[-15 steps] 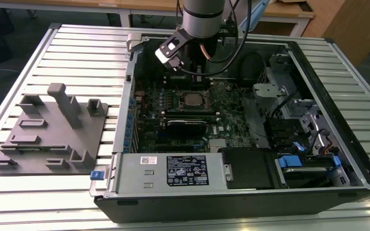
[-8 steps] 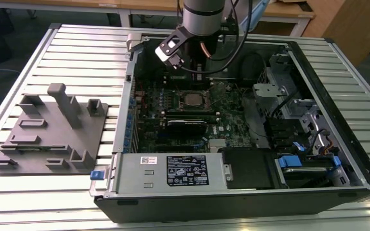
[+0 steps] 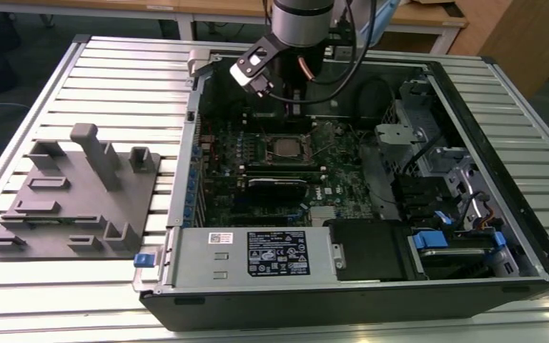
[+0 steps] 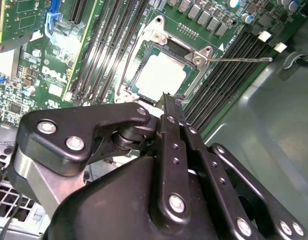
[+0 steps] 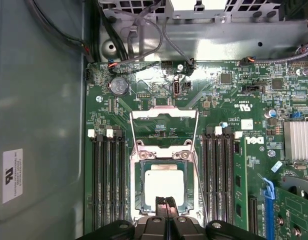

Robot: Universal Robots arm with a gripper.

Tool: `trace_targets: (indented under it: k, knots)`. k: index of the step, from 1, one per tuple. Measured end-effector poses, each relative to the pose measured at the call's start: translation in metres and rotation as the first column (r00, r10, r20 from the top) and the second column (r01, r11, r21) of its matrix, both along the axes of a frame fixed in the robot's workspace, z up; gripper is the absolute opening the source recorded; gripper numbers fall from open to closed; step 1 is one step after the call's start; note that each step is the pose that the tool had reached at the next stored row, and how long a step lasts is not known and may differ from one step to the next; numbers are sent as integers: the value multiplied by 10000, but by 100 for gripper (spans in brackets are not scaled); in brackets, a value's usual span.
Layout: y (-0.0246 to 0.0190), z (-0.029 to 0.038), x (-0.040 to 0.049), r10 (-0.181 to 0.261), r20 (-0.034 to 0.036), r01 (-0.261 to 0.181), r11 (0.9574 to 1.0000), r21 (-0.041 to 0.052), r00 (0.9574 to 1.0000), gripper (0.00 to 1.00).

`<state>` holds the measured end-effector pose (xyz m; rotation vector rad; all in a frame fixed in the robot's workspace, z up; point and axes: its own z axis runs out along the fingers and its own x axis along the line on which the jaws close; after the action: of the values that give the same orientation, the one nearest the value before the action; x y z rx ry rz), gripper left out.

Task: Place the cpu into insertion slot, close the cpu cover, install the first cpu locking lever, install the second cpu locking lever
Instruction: 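Close the cpu cover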

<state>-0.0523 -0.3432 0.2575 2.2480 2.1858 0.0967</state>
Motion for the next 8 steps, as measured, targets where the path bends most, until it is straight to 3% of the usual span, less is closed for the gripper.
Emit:
trace_targets:
  k: [8]
  knots:
    - [0,8,0,1,0,-1,10000,0,10000,10]
